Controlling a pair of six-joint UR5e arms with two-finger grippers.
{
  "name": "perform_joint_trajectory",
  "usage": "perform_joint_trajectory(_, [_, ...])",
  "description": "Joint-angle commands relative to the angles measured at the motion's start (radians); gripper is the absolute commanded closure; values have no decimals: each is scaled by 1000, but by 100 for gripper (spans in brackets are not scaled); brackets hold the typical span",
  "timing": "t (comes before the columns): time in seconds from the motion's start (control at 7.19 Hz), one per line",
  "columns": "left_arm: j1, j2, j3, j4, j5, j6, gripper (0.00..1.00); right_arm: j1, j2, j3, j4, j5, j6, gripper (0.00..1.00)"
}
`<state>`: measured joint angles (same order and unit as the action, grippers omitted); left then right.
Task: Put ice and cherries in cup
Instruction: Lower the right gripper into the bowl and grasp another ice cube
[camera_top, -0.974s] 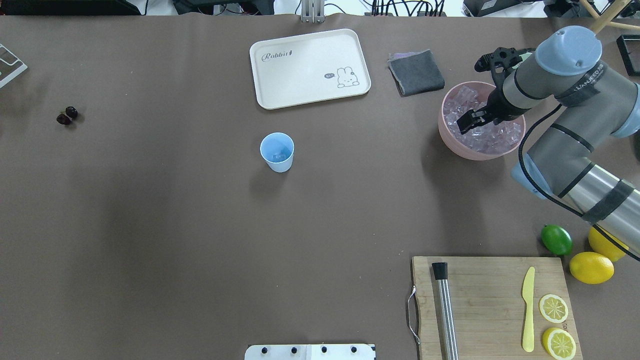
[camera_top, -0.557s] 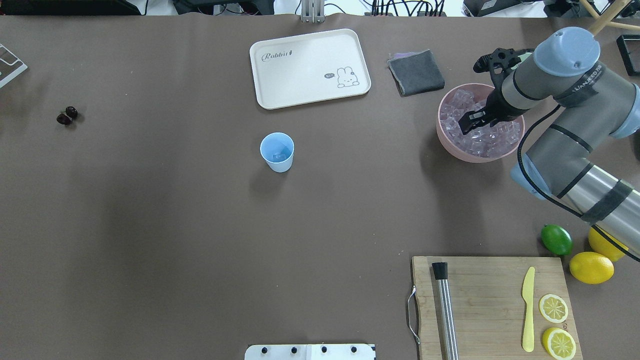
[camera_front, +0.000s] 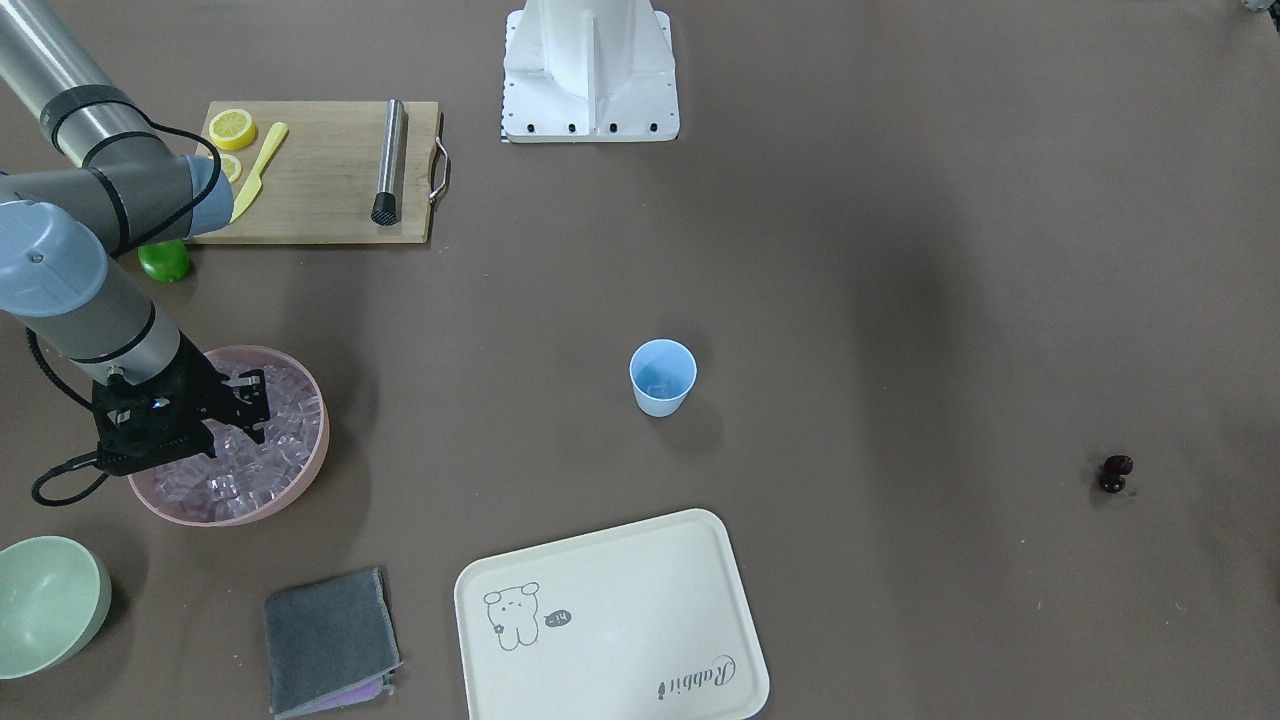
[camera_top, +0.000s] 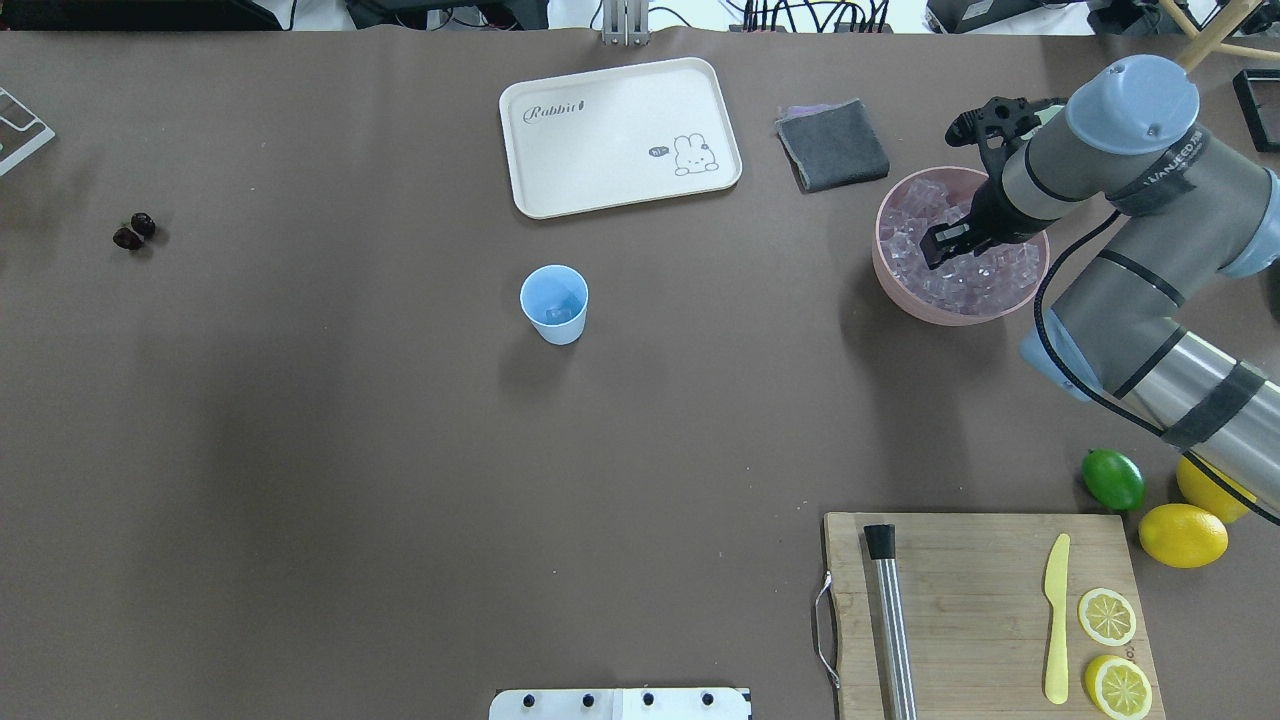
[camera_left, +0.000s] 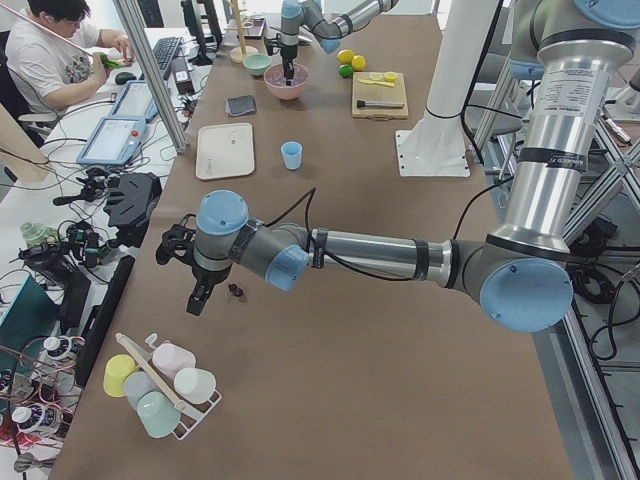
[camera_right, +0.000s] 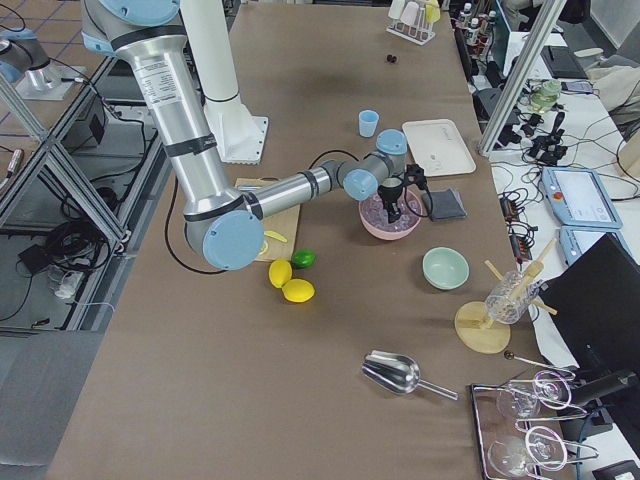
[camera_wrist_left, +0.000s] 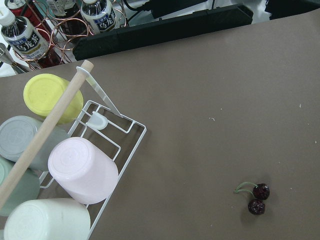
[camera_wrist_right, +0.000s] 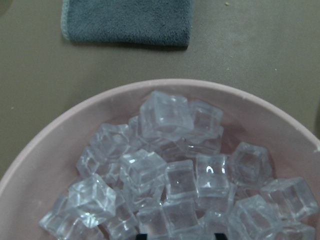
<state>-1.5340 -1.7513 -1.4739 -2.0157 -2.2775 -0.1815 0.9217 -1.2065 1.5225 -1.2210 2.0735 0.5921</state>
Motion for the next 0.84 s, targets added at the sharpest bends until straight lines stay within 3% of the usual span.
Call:
perform_joint_trajectory(0.0, [0, 4, 0, -5, 0, -1, 3, 3, -1, 13, 0, 7, 0, 79])
perform_joint_trajectory(0.14, [0, 4, 3, -6, 0, -1, 3, 6, -1, 34, -5, 13, 0, 86])
perform_joint_trajectory(0.42, [0, 3, 6, -5, 1, 1, 3, 17, 8, 54, -20, 25, 0, 88])
perform_joint_trajectory(0.7, [0, 3, 4, -6, 1, -1, 3, 66, 36, 97, -101, 100, 2, 99])
